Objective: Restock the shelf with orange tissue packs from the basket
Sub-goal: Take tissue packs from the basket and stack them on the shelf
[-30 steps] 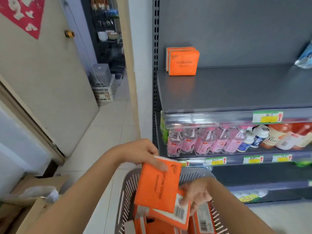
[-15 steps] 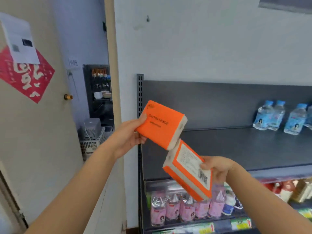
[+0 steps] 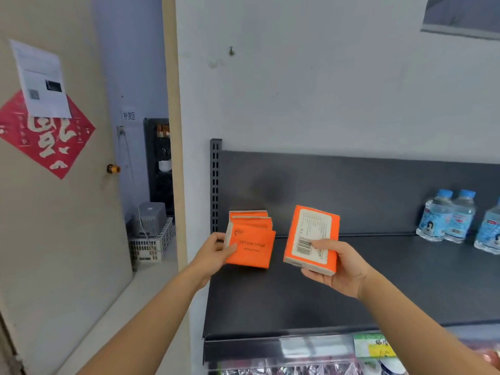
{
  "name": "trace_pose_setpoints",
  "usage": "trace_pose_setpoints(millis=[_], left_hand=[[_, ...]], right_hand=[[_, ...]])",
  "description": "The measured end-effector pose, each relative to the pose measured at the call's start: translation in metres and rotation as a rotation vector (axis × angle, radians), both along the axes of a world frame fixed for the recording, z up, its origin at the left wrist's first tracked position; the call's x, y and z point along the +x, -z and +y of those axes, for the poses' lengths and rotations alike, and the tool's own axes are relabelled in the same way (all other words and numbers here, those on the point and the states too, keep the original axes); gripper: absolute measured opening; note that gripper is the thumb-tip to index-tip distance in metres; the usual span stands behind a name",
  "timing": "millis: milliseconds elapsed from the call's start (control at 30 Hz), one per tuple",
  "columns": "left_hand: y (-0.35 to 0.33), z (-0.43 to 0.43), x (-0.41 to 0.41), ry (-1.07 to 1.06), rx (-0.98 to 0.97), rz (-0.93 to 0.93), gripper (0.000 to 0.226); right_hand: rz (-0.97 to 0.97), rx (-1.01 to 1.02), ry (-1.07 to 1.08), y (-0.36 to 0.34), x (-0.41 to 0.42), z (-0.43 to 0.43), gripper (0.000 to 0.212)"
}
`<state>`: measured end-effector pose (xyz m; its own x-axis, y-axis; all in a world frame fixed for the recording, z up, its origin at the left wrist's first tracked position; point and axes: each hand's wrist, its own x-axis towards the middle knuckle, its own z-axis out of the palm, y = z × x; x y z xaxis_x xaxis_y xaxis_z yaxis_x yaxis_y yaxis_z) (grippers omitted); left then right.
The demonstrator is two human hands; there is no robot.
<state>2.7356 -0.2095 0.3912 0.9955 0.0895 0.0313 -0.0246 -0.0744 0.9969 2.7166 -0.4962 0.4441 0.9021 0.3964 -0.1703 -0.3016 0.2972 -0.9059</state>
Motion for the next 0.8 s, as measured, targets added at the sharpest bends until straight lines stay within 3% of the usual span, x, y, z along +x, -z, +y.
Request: trace_pose_setpoints(millis=[233, 367, 467, 500, 567, 633, 700, 767, 800], left_hand=[[0.012, -0.014, 0.028, -0.152, 0.431, -0.096, 0.028], [0.015, -0.019, 0.031, -0.257, 0.551, -0.079, 0.048], [0.008, -0.028, 0.017, -0.482, 0.568, -0.378, 0.048], [0.003, -0.032, 0.01, -0.474, 0.521, -0.497, 0.037], [-0.014, -0.044, -0.004, -0.269, 0.304, -0.523, 0.024], [-0.035, -0.057, -0.015, -0.001, 0.068, -0.319, 0.045], [-0.049, -0.064, -0.018, 0.187, -0.035, -0.091, 0.056], [-0.05, -0.062, -0.017, 0.235, -0.027, -0.036, 0.049], [-0.048, -0.058, -0.017, 0.205, -0.008, -0.046, 0.042]], right_hand=[[-0.042, 0.108, -0.016, 0.01, 0.014, 0.004, 0.064], [-0.088, 0.159, 0.006, 0.017, 0.019, 0.006, 0.06], [-0.16, 0.028, 0.044, 0.019, 0.021, 0.011, 0.051], [-0.237, -0.094, 0.101, 0.019, 0.021, 0.015, 0.046], [-0.493, -0.44, 0.289, 0.022, 0.021, 0.024, 0.037], [-0.797, -0.808, 0.457, 0.026, 0.019, 0.034, 0.04], [-1.193, -1.083, 0.513, 0.034, 0.017, 0.044, 0.048], [-1.523, -1.197, 0.497, 0.039, 0.017, 0.051, 0.05], [-1.584, -1.192, 0.433, 0.04, 0.017, 0.052, 0.051]])
